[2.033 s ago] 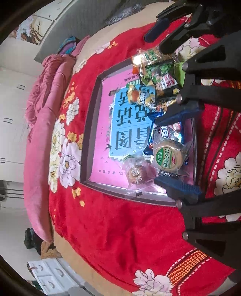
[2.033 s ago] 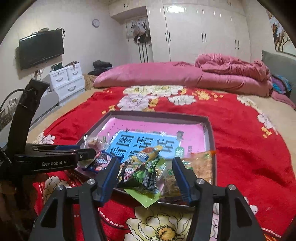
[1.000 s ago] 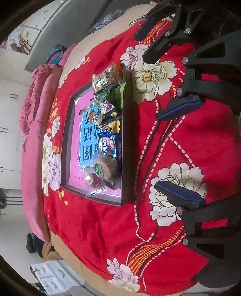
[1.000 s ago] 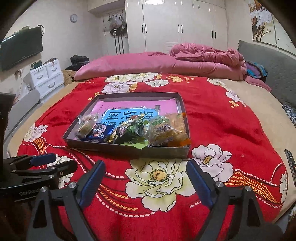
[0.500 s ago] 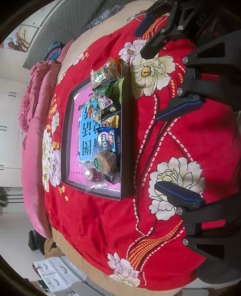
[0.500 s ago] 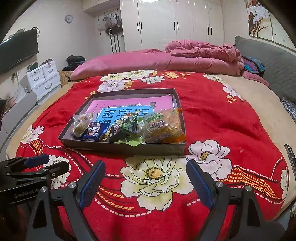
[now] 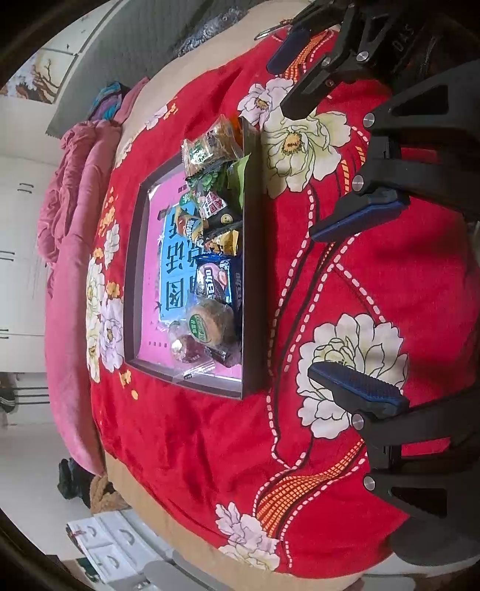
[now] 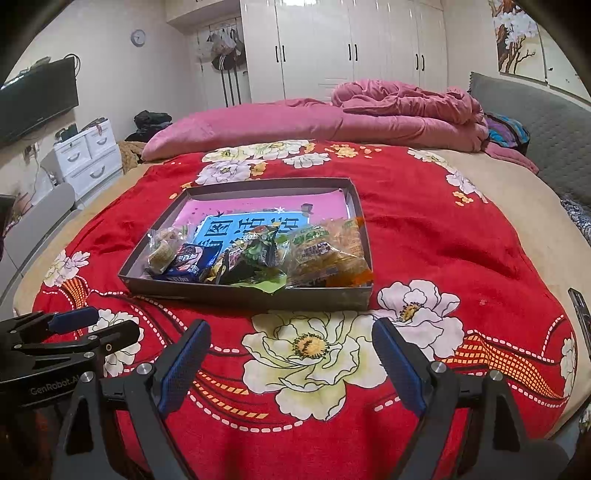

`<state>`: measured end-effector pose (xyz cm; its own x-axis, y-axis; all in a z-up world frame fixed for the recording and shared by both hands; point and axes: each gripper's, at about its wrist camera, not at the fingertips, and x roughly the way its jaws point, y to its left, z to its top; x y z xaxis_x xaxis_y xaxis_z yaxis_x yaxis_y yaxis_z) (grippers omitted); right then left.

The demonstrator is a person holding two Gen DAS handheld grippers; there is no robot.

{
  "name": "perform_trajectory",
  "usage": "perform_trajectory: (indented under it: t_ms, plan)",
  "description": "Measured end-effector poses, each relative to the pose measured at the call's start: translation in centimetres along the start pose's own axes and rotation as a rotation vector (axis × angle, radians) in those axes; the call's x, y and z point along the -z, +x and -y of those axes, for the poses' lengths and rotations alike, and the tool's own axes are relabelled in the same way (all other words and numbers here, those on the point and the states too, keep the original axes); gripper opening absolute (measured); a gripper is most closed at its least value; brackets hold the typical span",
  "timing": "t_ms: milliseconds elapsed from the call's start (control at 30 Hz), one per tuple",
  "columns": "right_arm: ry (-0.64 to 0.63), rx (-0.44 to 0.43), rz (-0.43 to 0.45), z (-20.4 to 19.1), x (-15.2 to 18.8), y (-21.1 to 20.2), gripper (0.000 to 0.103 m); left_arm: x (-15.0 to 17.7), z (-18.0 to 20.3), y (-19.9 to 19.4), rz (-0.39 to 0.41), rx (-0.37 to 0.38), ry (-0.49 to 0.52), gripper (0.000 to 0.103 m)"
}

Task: Organize snacks
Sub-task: 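Open both tools and withdraw them from the tray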

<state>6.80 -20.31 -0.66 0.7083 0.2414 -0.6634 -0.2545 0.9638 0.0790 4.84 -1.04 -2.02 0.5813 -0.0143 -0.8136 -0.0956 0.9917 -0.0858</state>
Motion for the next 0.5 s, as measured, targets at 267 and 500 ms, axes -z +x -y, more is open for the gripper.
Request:
perform_trajectory:
  t_ms: [267,500]
  plan:
    - [0.000,0.003,0.002,-0.12,-0.01,-0.04,0.089,0.02,-0.17,-0.06,0.004,-0.009,-0.004,0.069]
    - [0.001,0.003,0.004,0.03,-0.04,-0.08,0.089,-0.03,-0.03,-0.05,0.005,-0.011,0.002,0.069]
